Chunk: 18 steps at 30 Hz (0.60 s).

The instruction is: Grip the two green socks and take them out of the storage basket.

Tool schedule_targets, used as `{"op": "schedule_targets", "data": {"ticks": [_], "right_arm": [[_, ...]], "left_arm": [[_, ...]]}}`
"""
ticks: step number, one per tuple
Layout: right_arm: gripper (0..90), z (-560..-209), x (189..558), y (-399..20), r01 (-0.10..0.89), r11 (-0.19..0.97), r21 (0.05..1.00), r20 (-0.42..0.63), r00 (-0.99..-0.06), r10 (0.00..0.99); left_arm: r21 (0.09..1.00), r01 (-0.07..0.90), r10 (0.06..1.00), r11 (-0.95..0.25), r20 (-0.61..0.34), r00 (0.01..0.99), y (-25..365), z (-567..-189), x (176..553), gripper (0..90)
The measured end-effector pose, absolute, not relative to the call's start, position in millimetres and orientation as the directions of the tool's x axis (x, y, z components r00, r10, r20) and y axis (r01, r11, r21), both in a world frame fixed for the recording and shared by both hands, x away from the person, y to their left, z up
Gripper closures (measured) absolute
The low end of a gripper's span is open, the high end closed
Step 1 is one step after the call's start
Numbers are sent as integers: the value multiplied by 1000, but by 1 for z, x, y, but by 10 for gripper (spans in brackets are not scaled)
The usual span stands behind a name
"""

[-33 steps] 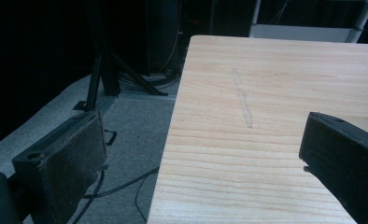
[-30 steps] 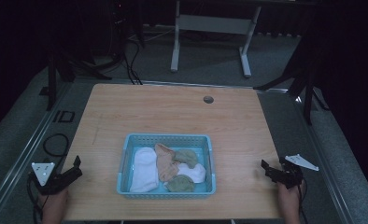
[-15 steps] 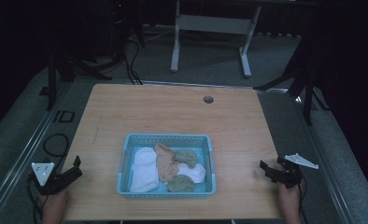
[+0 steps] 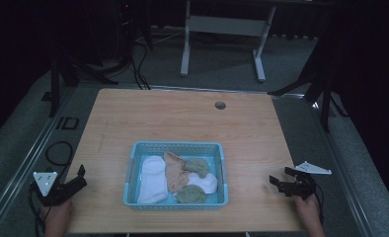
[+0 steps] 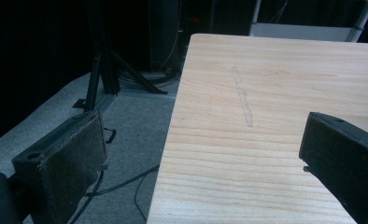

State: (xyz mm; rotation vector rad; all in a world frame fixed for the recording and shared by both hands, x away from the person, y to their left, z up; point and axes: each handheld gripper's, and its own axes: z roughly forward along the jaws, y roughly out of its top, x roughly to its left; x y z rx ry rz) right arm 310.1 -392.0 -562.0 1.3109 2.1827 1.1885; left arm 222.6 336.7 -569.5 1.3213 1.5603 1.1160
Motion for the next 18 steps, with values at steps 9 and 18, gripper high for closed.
{"op": "schedule_targets", "data": {"ticks": [9, 18], "right_arm": [[125, -555, 309, -380, 596, 339, 729, 145, -617, 774], [128, -549, 310, -371, 600, 437, 670, 159, -692, 705]], "left_arm": [[954, 292, 990, 65, -24, -142, 336, -570, 223, 4], [955, 291, 991, 65, -27, -134, 337, -570, 222, 4]]}}
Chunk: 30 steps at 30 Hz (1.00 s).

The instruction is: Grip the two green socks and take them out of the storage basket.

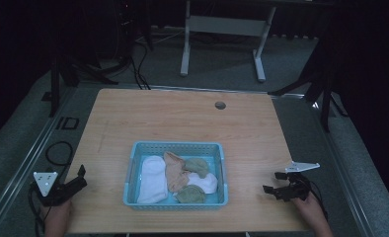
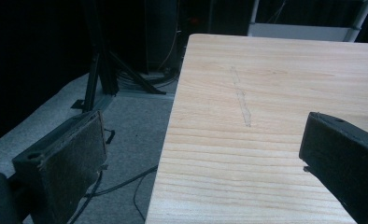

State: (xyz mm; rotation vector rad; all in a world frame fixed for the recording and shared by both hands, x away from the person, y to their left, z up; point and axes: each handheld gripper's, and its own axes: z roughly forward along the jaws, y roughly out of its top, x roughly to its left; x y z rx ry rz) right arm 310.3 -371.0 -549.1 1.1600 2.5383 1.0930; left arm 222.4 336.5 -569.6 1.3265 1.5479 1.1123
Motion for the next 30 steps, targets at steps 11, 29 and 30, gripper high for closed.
{"op": "schedule_targets", "data": {"ticks": [11, 29, 30], "right_arm": [[127, -536, 307, -361, 580, 552, 599, 152, -759, 633], [147, -515, 307, -330, 514, 685, 516, 121, -836, 536], [153, -515, 307, -328, 504, 698, 509, 112, -843, 527]], "left_arm": [[955, 290, 992, 60, -25, -124, 336, -570, 222, 3], [954, 294, 992, 59, -23, -126, 336, -569, 223, 3], [954, 294, 992, 60, -23, -126, 336, -569, 222, 3]]}}
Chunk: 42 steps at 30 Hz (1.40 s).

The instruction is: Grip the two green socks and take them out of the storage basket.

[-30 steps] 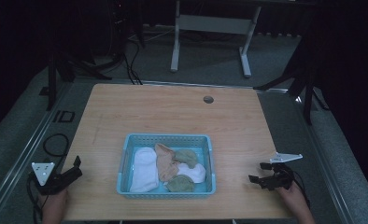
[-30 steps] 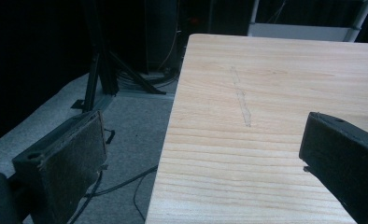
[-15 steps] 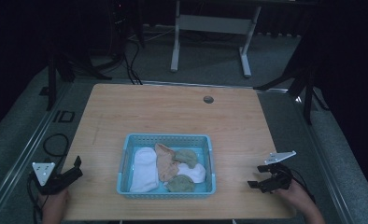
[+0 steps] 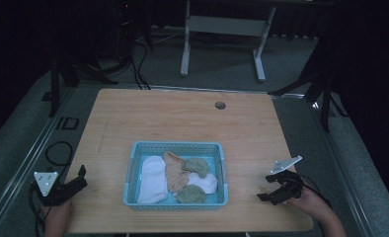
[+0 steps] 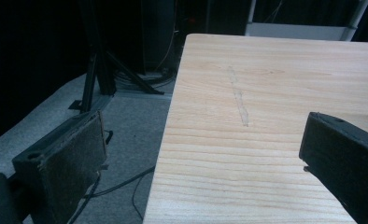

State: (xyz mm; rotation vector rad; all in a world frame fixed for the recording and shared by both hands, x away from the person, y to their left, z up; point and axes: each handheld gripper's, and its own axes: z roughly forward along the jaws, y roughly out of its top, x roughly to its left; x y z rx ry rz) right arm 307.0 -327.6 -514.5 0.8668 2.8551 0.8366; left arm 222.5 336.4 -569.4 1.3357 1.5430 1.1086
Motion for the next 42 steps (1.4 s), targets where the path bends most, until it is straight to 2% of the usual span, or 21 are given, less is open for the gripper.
{"op": "schedule_targets", "data": {"ticks": [15, 33, 39, 42], "right_arm": [[158, -491, 307, -295, 420, 761, 495, 101, -897, 430], [158, -458, 307, -261, 341, 784, 518, 74, -932, 356], [159, -443, 303, -245, 289, 793, 537, 64, -951, 302], [194, -434, 301, -235, 259, 795, 548, 58, -960, 272]], "left_arm": [[954, 296, 992, 58, -22, -124, 336, -569, 223, 3], [953, 299, 991, 53, -14, -131, 335, -569, 223, 4], [953, 300, 992, 50, -11, -129, 335, -569, 223, 3], [953, 299, 992, 48, -10, -129, 335, -569, 223, 4]]}}
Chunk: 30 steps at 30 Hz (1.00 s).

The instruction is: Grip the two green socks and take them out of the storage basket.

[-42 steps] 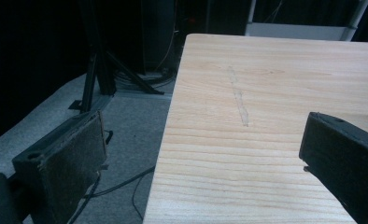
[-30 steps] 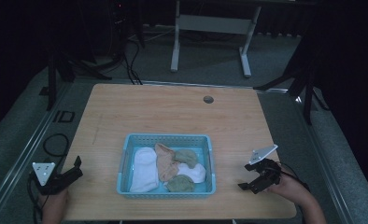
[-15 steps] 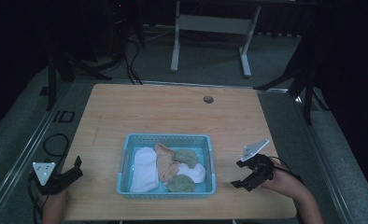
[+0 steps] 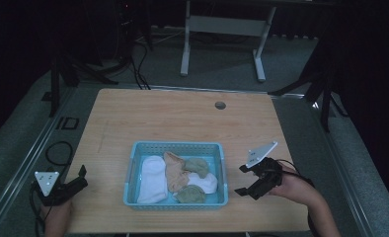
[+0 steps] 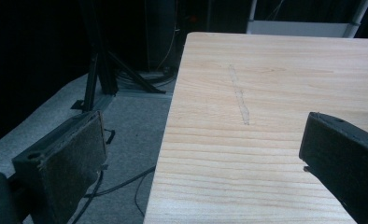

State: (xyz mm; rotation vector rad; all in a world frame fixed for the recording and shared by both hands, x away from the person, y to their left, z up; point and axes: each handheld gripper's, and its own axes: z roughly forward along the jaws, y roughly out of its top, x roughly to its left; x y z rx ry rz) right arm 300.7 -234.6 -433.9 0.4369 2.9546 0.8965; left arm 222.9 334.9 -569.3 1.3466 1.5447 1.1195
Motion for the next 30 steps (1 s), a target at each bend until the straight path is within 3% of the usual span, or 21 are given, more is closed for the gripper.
{"op": "schedule_targets", "data": {"ticks": [22, 28, 30], "right_arm": [[194, -440, 302, -154, 140, 844, 518, 63, -990, 126], [242, -451, 306, -141, 136, 852, 506, 59, -991, 123], [302, -456, 308, -137, 134, 857, 498, 65, -991, 118]], "left_arm": [[954, 295, 992, 53, -17, -124, 336, -569, 222, 3], [954, 295, 992, 53, -17, -123, 336, -569, 222, 3], [954, 295, 992, 51, -15, -122, 336, -569, 222, 3]]}}
